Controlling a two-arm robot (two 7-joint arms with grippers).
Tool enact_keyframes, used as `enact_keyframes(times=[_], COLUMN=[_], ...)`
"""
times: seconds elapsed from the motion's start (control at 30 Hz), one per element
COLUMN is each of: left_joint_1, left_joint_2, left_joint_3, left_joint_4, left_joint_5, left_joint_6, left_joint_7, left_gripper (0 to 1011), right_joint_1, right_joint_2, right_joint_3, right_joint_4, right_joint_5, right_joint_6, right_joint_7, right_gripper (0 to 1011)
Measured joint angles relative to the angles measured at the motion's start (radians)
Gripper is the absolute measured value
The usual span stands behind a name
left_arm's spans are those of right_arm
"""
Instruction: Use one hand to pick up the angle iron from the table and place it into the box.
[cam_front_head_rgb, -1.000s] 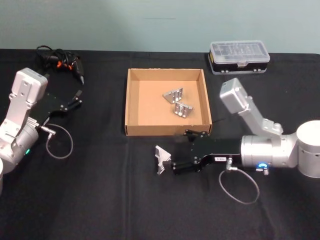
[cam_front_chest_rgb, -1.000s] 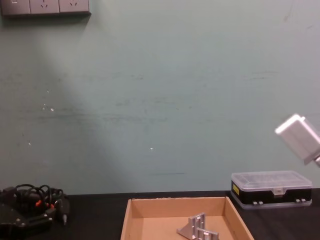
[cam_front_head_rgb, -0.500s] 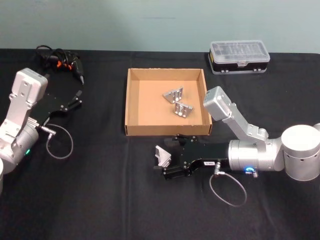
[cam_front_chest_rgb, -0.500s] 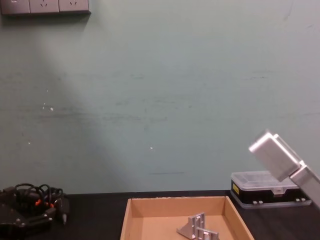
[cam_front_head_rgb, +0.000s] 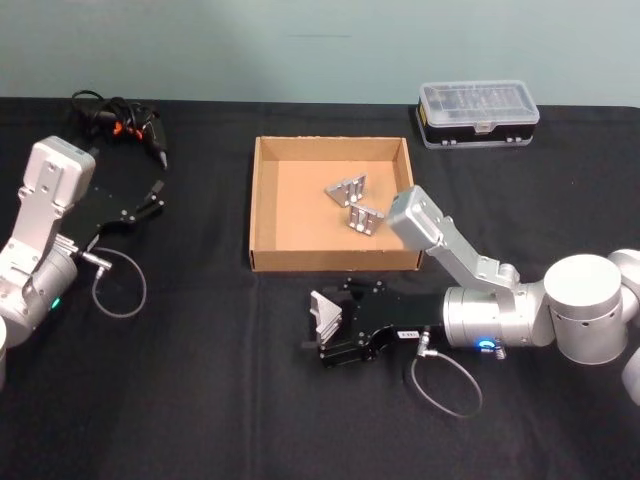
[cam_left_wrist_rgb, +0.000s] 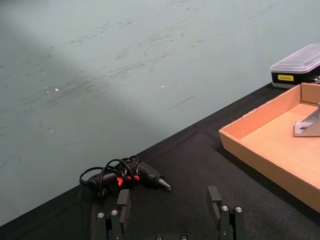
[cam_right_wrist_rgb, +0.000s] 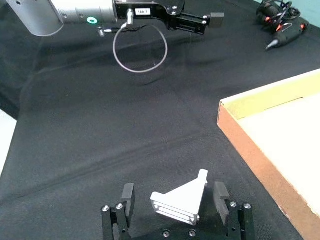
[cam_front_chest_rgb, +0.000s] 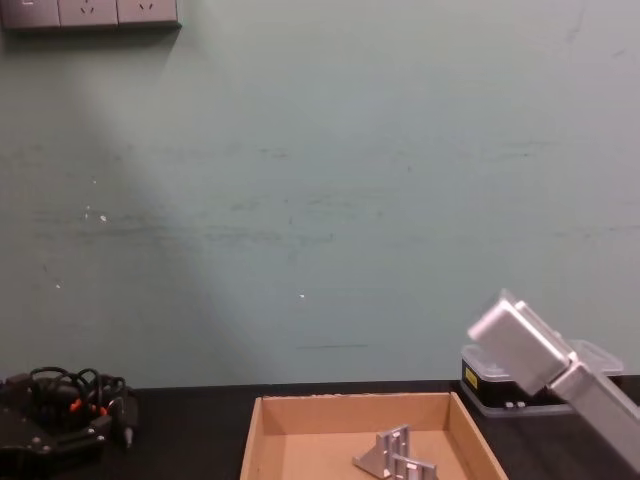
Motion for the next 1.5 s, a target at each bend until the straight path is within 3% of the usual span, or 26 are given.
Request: enact_keyframes(times=[0.33, 0.87, 1.23, 1.5], left_joint_1=[0.000, 0.000, 0.000, 0.000], left_joint_2=[0.000, 0.000, 0.000, 0.000], left_joint_3=[0.000, 0.000, 0.000, 0.000], left_joint_4=[0.000, 0.000, 0.000, 0.000], left_joint_5=[0.000, 0.000, 0.000, 0.000], left_joint_6=[0.000, 0.000, 0.000, 0.000], left_joint_7=[0.000, 0.000, 0.000, 0.000], left_gripper=[1000, 1000, 1000, 1000], right_joint_1=[0.002, 0.001, 0.000, 0.013], right_joint_2=[-0.003, -0.002, -0.001, 0.006], right_joint_3=[-0.001, 0.000, 0.003, 0.062], right_joint_4=[0.005, 0.002, 0.000, -0.050], right_joint_5=[-0.004, -0.002, 0.001, 0.065], right_joint_6=[0.004, 0.002, -0.001, -0.012], right_joint_7=[0.000, 0.000, 0.001, 0.019], right_gripper=[997, 586, 577, 577])
